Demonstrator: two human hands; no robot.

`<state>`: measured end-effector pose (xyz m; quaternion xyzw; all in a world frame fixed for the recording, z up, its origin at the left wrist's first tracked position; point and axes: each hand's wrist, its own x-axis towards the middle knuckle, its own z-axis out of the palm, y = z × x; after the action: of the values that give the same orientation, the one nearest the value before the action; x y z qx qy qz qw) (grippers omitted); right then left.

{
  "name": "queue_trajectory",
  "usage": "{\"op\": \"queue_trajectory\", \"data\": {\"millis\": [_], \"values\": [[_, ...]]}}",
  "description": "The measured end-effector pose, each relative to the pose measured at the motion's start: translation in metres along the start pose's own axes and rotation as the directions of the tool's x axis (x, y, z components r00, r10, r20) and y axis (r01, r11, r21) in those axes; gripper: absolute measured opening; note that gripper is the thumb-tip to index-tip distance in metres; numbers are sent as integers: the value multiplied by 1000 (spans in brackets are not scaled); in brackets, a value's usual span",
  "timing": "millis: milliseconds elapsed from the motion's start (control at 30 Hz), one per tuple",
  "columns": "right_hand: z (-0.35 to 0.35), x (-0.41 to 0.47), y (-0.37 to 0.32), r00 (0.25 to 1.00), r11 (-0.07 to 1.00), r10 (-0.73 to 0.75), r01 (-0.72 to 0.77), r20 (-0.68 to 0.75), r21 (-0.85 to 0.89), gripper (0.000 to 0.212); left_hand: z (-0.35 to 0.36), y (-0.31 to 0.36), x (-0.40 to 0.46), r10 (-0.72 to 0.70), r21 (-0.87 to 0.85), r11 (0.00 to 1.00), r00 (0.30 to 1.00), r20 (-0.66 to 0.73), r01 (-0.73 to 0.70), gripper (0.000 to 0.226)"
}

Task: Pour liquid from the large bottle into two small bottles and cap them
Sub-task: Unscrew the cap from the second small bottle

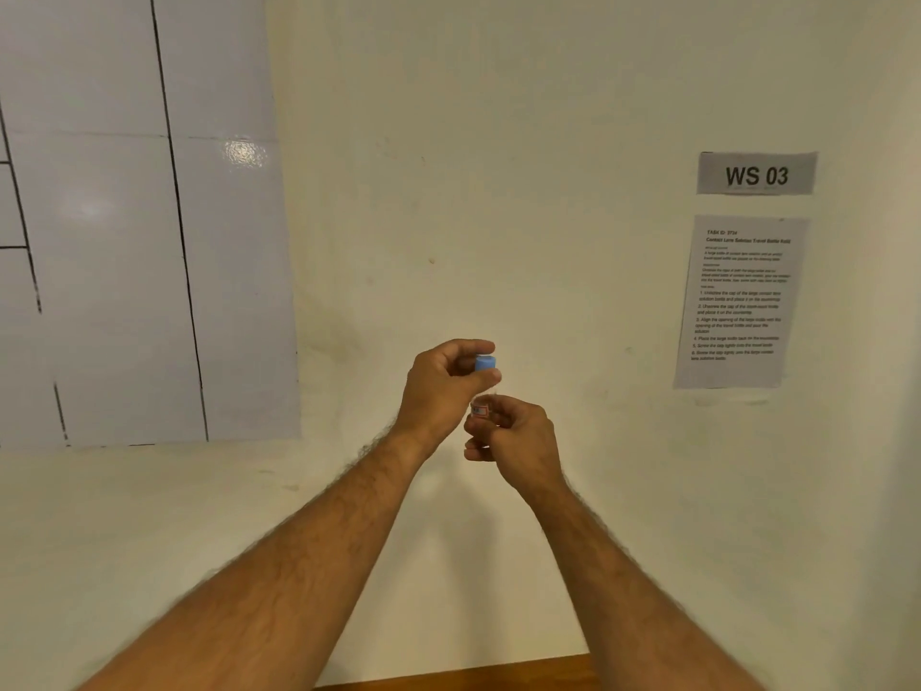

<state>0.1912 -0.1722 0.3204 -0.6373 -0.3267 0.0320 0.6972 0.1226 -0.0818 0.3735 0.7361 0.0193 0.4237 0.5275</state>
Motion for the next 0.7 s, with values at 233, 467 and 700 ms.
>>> {"op": "queue_trajectory", "data": {"millis": [233, 467, 700], "values": [[3, 1, 3, 1000, 999, 5, -4, 7, -52, 31, 5, 2, 0, -9, -65, 998, 998, -66, 4, 26], [0, -2, 13, 999, 998, 43, -43, -5, 38, 35, -4, 0, -2, -2, -261, 965, 991, -134, -34, 26], [-5, -9, 20, 999, 996, 20, -17, -28, 83, 35, -13, -29, -24, -67, -263, 965, 977, -205, 11, 28]]}}
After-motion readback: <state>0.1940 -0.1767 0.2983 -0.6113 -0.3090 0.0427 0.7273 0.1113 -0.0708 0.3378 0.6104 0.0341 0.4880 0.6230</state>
